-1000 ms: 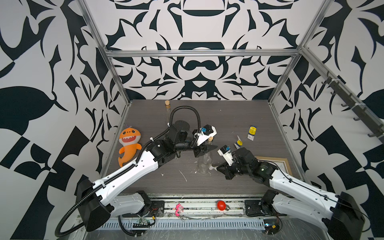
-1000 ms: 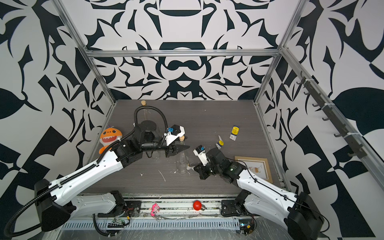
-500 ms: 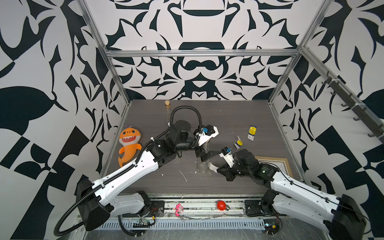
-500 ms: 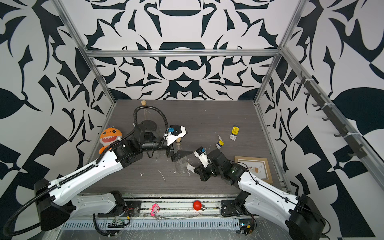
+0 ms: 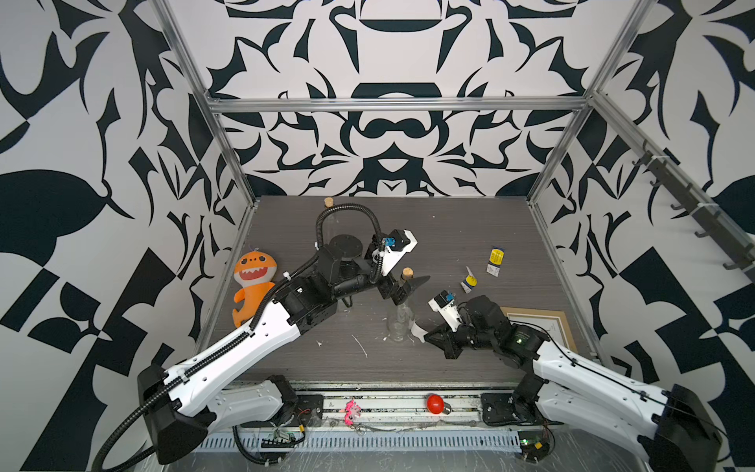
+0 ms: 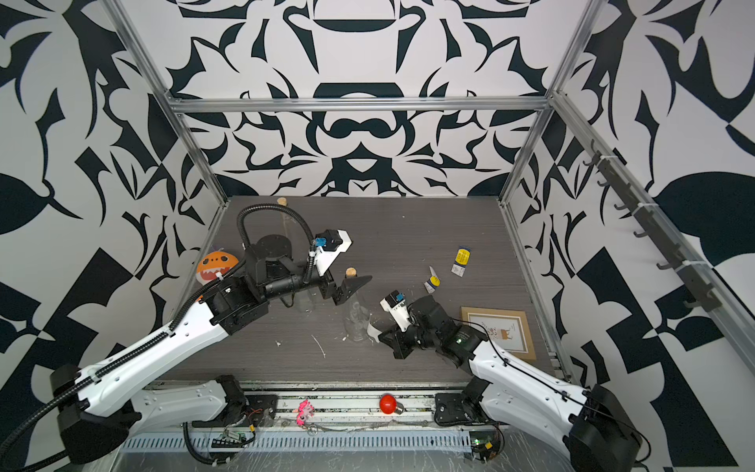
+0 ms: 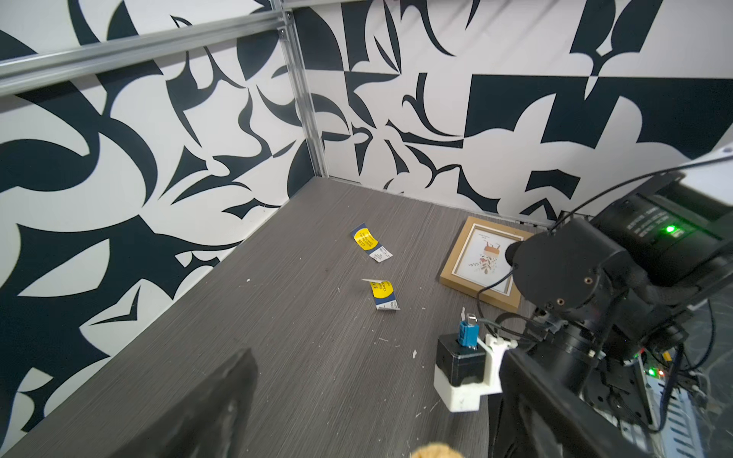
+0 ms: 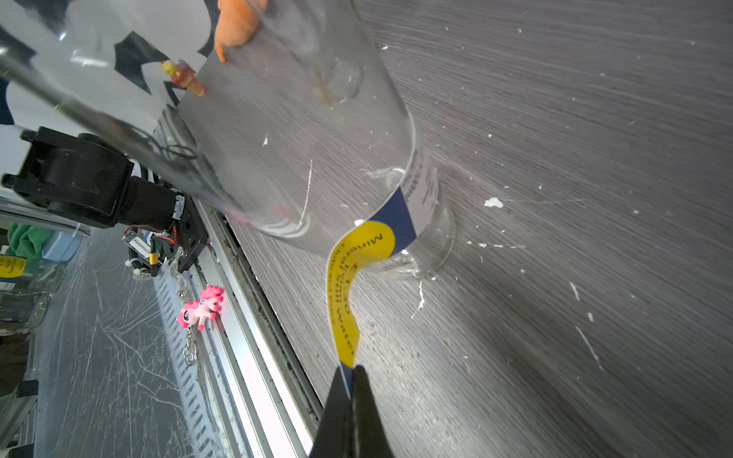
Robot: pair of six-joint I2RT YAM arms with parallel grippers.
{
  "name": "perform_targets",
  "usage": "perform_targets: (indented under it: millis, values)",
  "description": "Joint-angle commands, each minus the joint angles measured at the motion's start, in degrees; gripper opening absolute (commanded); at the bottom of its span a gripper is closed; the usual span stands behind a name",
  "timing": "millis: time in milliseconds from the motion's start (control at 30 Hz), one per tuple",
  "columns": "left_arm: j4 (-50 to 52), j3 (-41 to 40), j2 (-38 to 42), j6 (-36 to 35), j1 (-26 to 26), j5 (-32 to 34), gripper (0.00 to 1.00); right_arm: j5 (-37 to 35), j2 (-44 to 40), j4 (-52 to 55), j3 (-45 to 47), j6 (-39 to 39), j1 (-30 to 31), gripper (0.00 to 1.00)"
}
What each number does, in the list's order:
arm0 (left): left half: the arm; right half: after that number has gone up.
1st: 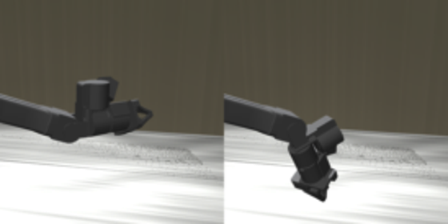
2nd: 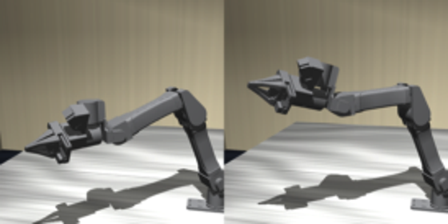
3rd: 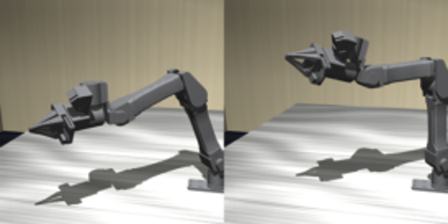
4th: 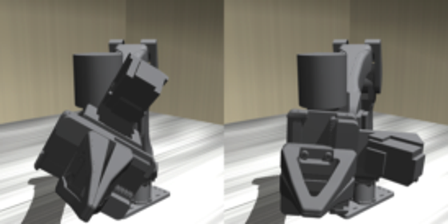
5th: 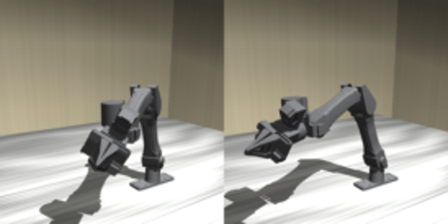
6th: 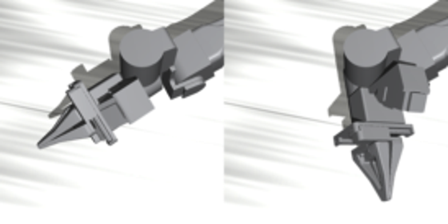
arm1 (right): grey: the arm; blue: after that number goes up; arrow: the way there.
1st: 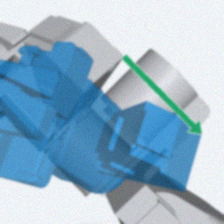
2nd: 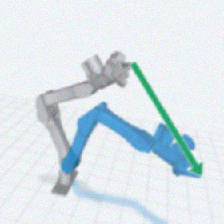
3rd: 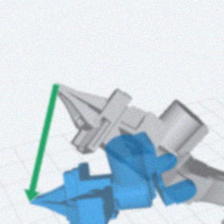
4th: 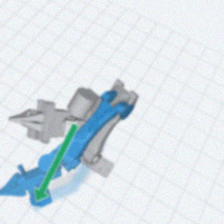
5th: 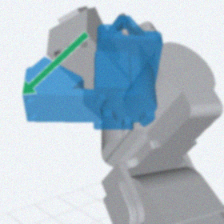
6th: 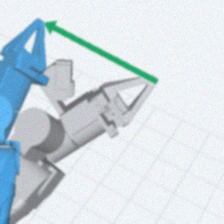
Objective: Remove the label from the bottle
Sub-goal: Tear open the label from the bottle.
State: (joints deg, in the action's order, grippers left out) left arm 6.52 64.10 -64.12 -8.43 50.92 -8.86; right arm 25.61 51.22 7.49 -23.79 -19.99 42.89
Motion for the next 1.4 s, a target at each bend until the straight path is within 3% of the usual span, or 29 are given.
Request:
perform_targets:
  millis: [0,367,633,900,1367]
  values:
    - [0.29,-0.38,2.10,2.28,0.15,1.69,0.99,0.94,-0.61,-3.30,0.18,-0.73,0.51,0.00]
    - [3.13,-5.24,7.43,7.30,0.10,5.19,0.99,0.42,-0.77,-4.32,0.08,-0.84,2.16,0.00]
    - [5.80,-8.77,9.72,10.01,0.54,-0.07,0.99,-0.38,-1.29,-6.18,0.49,-1.14,5.29,0.00]
    - [3.26,-13.35,10.90,12.45,6.28,9.28,0.99,-3.51,0.41,-10.87,1.25,-2.16,10.83,0.00]
    - [-3.55,-19.20,13.80,15.16,6.39,12.26,0.99,-13.74,3.30,-23.11,4.91,-6.79,22.20,0.00]
